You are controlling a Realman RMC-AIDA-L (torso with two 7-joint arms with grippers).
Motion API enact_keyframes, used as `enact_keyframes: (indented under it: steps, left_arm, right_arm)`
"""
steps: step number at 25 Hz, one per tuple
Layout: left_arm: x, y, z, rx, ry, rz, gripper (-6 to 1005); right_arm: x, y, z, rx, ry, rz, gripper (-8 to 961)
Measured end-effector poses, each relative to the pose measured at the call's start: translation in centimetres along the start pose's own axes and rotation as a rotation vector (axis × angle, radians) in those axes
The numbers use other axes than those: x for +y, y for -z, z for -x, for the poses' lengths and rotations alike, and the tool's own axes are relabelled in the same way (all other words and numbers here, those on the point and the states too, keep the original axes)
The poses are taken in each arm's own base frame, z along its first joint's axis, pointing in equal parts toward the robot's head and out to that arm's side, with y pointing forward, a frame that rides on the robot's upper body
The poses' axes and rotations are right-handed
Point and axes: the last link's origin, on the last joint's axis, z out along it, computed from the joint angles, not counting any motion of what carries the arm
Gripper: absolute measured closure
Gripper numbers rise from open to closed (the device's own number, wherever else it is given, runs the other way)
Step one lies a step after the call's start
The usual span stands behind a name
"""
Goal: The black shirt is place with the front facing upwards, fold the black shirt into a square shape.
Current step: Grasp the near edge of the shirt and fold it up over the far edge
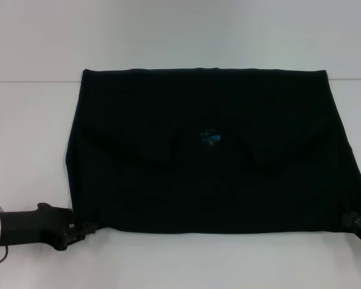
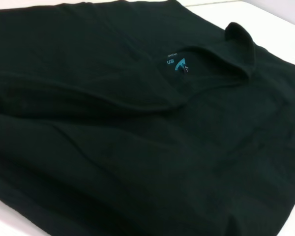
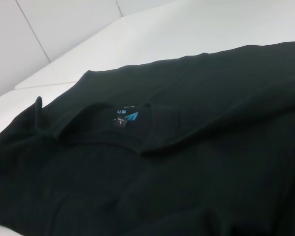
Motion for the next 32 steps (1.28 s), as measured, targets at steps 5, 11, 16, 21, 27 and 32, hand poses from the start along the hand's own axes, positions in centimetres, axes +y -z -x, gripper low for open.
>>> enact_keyframes:
  steps: [5,11,16,21,27,32]
  left_arm:
    - [-0.1,0.0,0.0,0.005,-0.011,-0.006,746]
    - [0.0,0.2,-0.1,0.046,-0.031,-0.013,900]
    - [-0.1,0.3,-0.2,0.051,-0.045,-0.012,949]
    - [0.2,0.6,0.0,0.056,-0.045,0.003,949]
    - [0.6,2.4,1.4,0.097,-0.027,0.014,949]
    - [1.6,4.5,2.7,0.126,-0.009,0.047,949]
  right_arm:
    - [0.0,0.0,0.1,-0.001,0.001,0.001,920]
    - [0.0,-0.1,0.2,0.000,0.003,0.005,919]
    - [0.0,0.1,0.1,-0.004,-0.007,0.008,919]
    - [0.2,0.3,-0.2,-0.001,-0.016,0.018,919]
    - [0.9,1.3,-0.6,-0.013,-0.042,0.064,920]
    - [1.3,1.9,-0.8,-0.023,-0.067,0.096,920]
